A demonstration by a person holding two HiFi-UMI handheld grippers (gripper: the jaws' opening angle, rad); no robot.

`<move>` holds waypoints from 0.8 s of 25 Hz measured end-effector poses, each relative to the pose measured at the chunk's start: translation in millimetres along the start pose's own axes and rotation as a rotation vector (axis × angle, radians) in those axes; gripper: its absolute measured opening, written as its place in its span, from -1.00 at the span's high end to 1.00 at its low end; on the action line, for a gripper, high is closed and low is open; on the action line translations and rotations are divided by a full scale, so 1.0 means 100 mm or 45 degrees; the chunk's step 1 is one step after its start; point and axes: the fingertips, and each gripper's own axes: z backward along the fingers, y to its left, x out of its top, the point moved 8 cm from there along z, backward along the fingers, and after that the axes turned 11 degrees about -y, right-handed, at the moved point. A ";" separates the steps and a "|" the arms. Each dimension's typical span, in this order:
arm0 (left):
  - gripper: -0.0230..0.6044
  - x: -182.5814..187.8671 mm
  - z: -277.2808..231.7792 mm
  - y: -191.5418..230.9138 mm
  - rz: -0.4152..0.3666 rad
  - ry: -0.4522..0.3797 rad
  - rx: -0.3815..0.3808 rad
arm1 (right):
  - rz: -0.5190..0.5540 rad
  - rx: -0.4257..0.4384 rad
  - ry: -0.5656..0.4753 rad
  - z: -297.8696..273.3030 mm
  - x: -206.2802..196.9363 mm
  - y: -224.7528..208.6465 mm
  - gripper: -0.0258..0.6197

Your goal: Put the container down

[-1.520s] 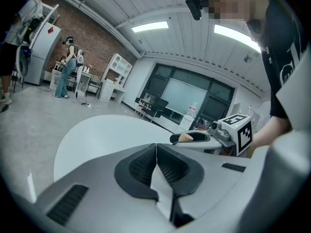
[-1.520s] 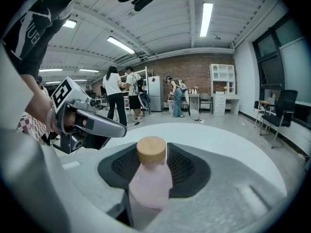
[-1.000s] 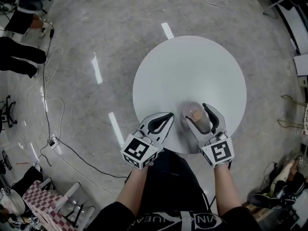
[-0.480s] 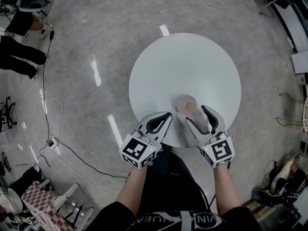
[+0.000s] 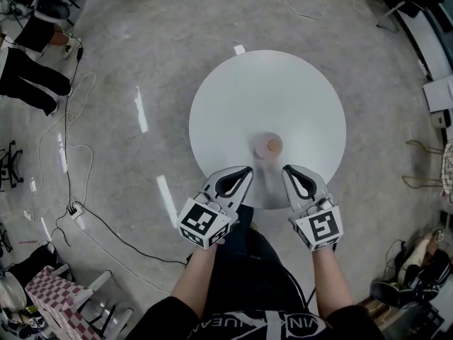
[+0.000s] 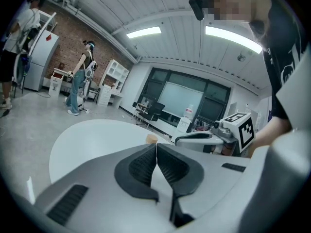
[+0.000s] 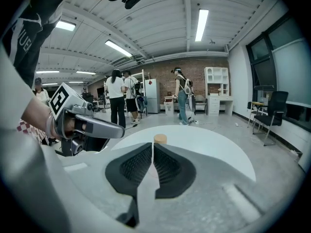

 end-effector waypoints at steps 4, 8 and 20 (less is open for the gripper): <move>0.88 0.06 0.05 -0.12 -0.021 -0.021 -0.004 | 0.015 0.006 0.004 0.11 0.12 0.06 0.90; 0.88 0.16 0.14 -0.26 -0.051 -0.042 -0.006 | 0.012 -0.002 -0.040 0.24 0.22 0.12 0.90; 0.88 0.44 0.42 -0.65 -0.136 -0.117 -0.027 | -0.036 -0.017 -0.126 0.63 0.54 0.32 0.90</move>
